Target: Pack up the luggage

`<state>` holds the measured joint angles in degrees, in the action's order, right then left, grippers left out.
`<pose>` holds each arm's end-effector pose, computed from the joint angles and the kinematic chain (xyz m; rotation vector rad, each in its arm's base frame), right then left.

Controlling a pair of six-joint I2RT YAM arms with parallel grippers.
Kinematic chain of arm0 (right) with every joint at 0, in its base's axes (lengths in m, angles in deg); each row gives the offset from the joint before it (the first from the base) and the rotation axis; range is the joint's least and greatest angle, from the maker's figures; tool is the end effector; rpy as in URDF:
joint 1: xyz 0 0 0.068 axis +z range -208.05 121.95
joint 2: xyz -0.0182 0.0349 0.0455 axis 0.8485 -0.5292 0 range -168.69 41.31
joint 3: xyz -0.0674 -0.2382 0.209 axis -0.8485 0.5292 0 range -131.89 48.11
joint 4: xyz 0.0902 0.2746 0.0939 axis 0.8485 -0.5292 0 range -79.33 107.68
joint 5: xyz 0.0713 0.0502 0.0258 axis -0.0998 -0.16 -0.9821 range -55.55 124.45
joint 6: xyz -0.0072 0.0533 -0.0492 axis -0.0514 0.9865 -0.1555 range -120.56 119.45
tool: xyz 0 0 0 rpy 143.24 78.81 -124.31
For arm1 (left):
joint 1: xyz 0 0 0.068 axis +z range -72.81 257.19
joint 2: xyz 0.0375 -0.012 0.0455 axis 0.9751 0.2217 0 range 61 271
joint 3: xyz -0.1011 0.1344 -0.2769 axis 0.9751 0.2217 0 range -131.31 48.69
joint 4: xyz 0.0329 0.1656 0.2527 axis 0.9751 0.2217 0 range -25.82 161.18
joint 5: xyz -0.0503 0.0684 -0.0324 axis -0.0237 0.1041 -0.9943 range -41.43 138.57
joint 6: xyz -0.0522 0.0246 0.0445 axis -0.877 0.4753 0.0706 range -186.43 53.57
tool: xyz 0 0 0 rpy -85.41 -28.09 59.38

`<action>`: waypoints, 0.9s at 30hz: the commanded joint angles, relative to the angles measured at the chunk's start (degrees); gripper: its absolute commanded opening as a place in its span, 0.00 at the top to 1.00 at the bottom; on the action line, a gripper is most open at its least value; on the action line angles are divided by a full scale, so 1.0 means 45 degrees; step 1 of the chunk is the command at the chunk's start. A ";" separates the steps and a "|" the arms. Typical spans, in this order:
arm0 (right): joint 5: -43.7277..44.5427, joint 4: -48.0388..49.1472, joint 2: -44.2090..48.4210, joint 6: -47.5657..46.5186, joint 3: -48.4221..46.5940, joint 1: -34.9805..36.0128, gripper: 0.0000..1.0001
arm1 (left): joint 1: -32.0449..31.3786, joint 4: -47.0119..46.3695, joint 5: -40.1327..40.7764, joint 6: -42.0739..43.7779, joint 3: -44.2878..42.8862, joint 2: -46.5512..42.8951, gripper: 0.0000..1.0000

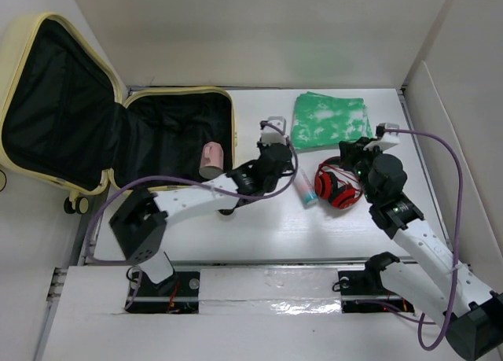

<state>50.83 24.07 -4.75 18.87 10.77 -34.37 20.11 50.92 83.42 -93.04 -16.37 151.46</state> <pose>0.2157 0.0759 0.3515 0.1622 1.6128 0.3514 0.2634 -0.3430 0.3340 0.0314 1.7732 -0.5245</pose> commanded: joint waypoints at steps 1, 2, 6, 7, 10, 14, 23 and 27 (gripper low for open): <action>0.1007 0.0083 0.0429 0.0216 -0.0198 0.0069 1.00 | -0.0109 0.2181 0.0691 -0.0979 -0.1438 0.1769 0.69; 0.1163 0.0083 0.0548 0.0235 -0.0159 0.0069 0.96 | -0.0225 0.2435 0.0635 -0.1155 -0.2195 0.2586 0.64; 0.1320 0.0181 0.0978 0.0274 0.0056 0.0069 0.80 | -0.0226 0.2868 -0.0067 -0.1586 -0.3140 0.3921 0.45; 0.1340 0.0200 0.0998 0.0274 0.0056 0.0069 0.77 | -0.0226 0.2732 -0.0243 -0.1625 -0.3179 0.4058 0.43; 0.1243 0.0220 0.0881 0.0274 0.0017 0.0069 0.72 | -0.0226 0.2302 -0.0888 -0.1703 -0.3374 0.4546 0.40; 0.1087 0.0161 0.0627 0.0294 -0.0080 0.0069 0.65 | -0.0226 0.2750 -0.1220 -0.1879 -0.4018 0.5462 0.40; 0.0090 0.0787 0.0666 0.0118 0.0154 0.0069 0.51 | -0.0480 0.2946 -0.1456 -0.1821 -0.4918 0.7183 0.40; 0.0090 0.0825 0.0783 0.0138 0.0192 0.0069 0.51 | -0.0480 0.3376 -0.1436 -0.1938 -0.4958 0.7516 0.48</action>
<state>52.16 24.55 -2.15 19.98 11.49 -34.37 18.23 63.49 77.13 -101.42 -37.31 185.07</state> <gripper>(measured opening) 0.493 0.544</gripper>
